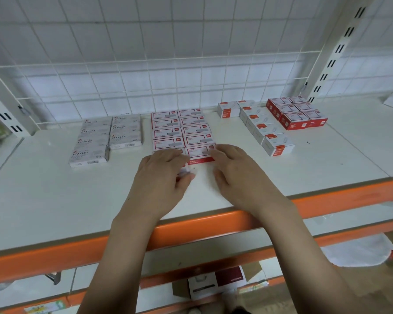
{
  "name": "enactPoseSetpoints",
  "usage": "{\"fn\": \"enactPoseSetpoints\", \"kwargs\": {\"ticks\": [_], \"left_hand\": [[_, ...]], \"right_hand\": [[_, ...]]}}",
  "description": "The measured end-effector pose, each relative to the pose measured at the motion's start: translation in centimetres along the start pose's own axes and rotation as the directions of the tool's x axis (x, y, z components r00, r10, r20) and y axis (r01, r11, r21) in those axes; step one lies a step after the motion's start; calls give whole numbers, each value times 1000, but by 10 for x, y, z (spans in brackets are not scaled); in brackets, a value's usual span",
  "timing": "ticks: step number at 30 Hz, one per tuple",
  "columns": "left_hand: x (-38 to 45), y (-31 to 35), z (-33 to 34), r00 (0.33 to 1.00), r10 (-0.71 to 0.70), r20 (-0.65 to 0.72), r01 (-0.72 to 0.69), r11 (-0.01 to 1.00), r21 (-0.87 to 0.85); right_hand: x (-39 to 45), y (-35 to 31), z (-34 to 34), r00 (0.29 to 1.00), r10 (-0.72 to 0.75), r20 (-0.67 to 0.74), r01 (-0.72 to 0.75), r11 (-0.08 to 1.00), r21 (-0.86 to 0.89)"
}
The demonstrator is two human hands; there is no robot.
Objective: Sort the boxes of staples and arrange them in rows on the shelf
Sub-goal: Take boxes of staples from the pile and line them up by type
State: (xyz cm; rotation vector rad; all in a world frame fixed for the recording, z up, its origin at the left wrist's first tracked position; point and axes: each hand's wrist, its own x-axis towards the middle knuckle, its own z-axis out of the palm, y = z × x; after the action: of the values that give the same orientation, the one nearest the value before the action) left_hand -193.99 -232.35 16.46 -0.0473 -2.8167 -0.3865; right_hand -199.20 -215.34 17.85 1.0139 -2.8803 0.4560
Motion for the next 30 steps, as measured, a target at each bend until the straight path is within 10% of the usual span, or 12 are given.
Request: {"fn": "enactPoseSetpoints", "kwargs": {"ticks": [30], "left_hand": [[116,370,122,977,86,194,-100,993,66]], "right_hand": [[-185,355,-132,913,395,-104,-404,911,-85]]}}
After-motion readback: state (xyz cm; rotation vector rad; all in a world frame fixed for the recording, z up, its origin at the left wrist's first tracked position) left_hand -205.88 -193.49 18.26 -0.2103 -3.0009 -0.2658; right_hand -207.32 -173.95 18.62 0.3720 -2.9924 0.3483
